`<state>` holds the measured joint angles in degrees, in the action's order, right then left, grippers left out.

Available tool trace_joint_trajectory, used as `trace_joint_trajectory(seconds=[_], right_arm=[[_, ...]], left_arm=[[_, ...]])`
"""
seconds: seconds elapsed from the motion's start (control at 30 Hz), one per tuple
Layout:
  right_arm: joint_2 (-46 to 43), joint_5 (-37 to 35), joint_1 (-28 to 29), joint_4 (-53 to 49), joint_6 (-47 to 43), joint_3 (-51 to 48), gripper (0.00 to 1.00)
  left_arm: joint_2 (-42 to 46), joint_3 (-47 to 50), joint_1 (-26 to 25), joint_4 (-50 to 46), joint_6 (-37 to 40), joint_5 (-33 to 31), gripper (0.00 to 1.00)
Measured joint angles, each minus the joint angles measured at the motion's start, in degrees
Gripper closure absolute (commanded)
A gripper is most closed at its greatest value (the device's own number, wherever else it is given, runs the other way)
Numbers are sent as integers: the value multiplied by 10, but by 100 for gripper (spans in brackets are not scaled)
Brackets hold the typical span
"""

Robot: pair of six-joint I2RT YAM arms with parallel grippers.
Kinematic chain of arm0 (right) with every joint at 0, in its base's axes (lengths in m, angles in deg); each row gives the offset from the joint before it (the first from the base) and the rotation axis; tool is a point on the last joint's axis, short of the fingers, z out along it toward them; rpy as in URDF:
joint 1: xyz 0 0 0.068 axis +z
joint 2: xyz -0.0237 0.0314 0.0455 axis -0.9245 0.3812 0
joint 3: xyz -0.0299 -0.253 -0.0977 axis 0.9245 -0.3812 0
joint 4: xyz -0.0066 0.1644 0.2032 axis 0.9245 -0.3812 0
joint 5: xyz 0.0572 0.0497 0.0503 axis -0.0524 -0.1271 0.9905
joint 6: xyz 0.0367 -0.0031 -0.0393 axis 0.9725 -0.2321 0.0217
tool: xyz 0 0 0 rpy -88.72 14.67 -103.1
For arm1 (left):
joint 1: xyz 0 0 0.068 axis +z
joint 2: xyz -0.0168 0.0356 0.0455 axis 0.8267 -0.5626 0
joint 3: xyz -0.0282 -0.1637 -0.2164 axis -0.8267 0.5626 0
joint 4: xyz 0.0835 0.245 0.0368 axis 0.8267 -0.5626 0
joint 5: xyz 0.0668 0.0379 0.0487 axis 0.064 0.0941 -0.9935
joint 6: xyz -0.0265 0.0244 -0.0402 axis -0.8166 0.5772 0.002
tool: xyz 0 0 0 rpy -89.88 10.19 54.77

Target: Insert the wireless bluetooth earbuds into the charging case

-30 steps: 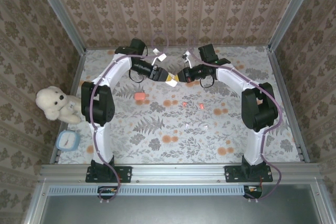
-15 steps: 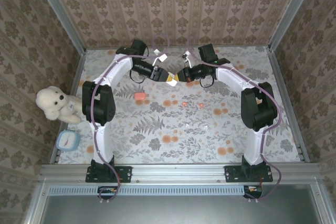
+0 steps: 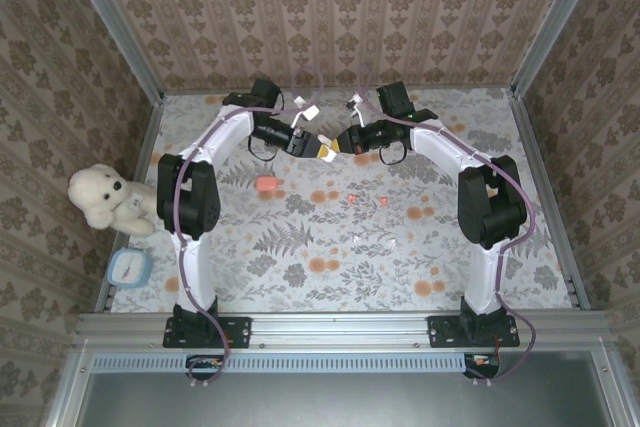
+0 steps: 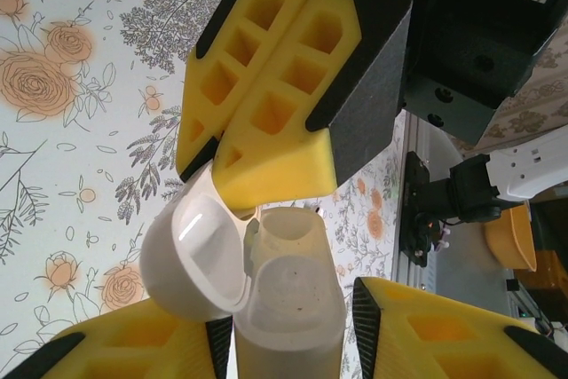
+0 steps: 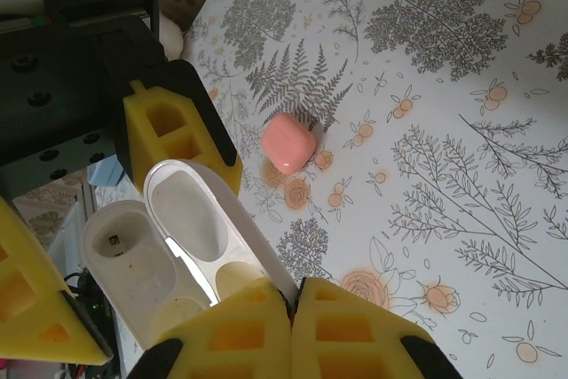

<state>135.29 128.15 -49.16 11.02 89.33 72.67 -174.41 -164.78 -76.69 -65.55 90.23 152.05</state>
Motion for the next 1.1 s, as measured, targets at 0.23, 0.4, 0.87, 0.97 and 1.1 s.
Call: trace_joint_trajectory(seconds=[0.23,0.4,0.87,0.97,1.1], right_arm=[[0,0,1,0,0,0,100],[0,0,1,0,0,0,100],[-52,-70,-15,-31,33,-31,35],[-107,-126,-15,-59,52,-65,35],[-167,-207,7,-99,78,-119,35]], left_arm=[[0,0,0,5,-2,0,69],[0,0,0,8,-4,0,80],[49,132,8,136,-62,-15,100],[103,189,12,205,-95,-39,100],[174,252,7,309,-137,-86,100]])
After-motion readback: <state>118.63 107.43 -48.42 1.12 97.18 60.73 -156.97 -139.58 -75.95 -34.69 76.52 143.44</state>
